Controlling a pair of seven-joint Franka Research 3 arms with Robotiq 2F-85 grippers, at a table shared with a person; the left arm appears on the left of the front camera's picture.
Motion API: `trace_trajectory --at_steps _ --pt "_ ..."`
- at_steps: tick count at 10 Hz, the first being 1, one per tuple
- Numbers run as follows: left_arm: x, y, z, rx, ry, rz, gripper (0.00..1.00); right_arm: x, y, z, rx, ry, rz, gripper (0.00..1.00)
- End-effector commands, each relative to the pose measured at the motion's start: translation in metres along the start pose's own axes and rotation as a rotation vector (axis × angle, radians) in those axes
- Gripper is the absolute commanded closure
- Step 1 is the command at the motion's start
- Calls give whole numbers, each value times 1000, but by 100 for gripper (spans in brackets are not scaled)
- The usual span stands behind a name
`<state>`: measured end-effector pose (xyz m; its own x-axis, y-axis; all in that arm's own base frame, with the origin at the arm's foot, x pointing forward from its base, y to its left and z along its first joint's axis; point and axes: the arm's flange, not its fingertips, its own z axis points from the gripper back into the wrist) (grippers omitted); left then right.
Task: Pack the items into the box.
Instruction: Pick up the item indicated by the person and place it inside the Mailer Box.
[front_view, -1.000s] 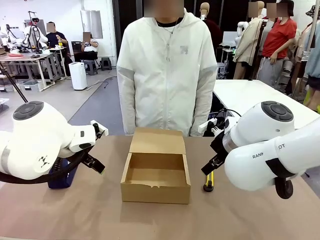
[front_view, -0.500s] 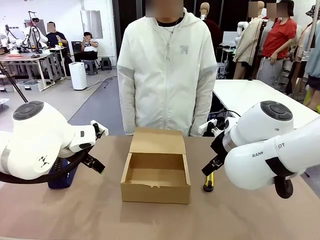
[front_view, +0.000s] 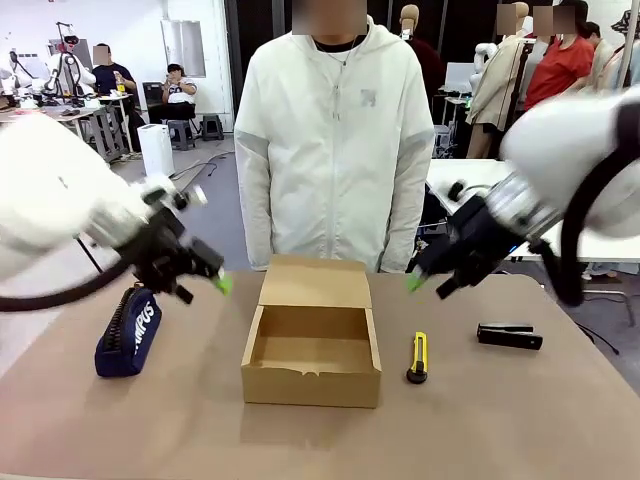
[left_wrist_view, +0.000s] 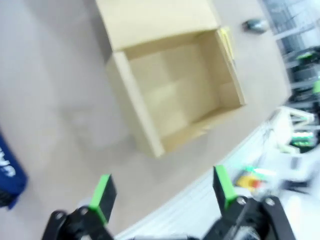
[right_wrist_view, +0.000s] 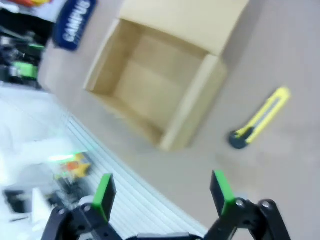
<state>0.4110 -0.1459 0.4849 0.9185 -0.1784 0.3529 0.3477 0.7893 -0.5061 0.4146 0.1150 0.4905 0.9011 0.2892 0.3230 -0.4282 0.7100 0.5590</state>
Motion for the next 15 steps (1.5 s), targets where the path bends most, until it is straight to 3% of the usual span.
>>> trace_trajectory --at_steps 1,3,5,7,8,9,10,15 --pt "2 42 65 -148 -91 178 0 -1 -43 59 260 -50 -237 0" --pt "-48 110 167 -319 -489 441 0 -43 -98 127 337 -256 -401 0" --pt "-125 165 216 -336 -686 595 0 -102 -156 170 382 -457 -607 0" --pt "-193 208 234 -344 -840 752 0 -150 -197 191 426 -584 -748 0" --pt "-209 224 227 -322 -878 811 0 -157 -208 189 419 -616 -781 0" --pt "-176 209 261 -330 -759 735 0 -153 -202 177 292 -578 -804 0" --pt "-176 209 261 -330 -759 735 0 -173 -215 202 394 -563 -777 0" --pt "-176 209 261 -330 -759 735 0 -173 -215 202 394 -563 -777 0"
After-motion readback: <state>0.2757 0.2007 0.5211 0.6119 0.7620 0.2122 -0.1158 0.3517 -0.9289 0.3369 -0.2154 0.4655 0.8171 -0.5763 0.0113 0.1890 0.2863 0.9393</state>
